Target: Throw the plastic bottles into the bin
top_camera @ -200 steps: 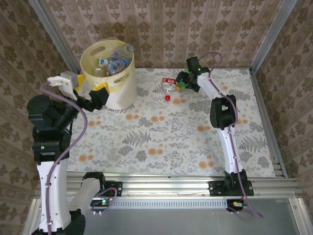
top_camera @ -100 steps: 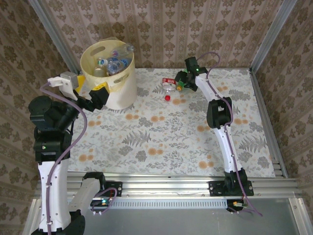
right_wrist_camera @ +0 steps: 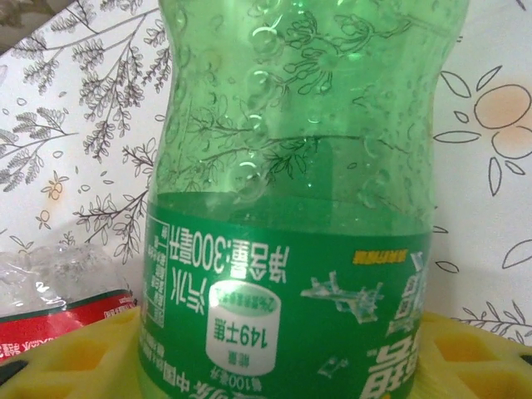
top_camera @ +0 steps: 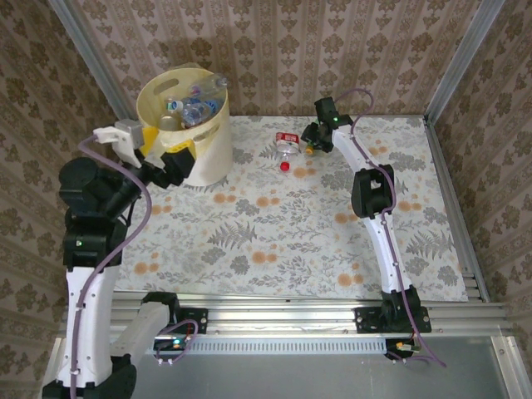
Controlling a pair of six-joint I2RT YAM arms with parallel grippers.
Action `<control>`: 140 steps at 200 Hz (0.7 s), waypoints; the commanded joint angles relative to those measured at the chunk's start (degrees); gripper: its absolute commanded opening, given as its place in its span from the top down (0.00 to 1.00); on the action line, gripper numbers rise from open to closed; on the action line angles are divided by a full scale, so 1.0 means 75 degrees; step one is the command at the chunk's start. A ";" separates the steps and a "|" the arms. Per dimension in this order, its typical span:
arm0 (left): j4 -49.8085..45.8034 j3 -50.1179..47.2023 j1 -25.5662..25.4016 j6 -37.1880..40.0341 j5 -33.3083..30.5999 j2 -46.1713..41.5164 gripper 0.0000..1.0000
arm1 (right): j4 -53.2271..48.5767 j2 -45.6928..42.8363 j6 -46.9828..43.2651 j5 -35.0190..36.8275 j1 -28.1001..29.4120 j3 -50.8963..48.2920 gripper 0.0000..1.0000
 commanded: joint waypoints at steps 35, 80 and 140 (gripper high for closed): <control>0.0145 -0.0082 -0.1857 0.0757 -0.0881 0.0666 0.00 | 0.1153 -0.1657 -0.0042 0.0182 -0.0030 -0.2816 0.60; 0.1147 -0.0455 -0.2512 0.0191 -0.0880 0.1161 0.00 | 0.2307 -0.2872 -0.0095 0.0135 -0.0044 -0.5059 0.68; 0.1790 -0.0561 -0.3015 -0.0619 -0.0914 0.1880 0.00 | 0.3480 -0.4711 -0.0058 -0.0068 -0.0050 -0.7760 0.72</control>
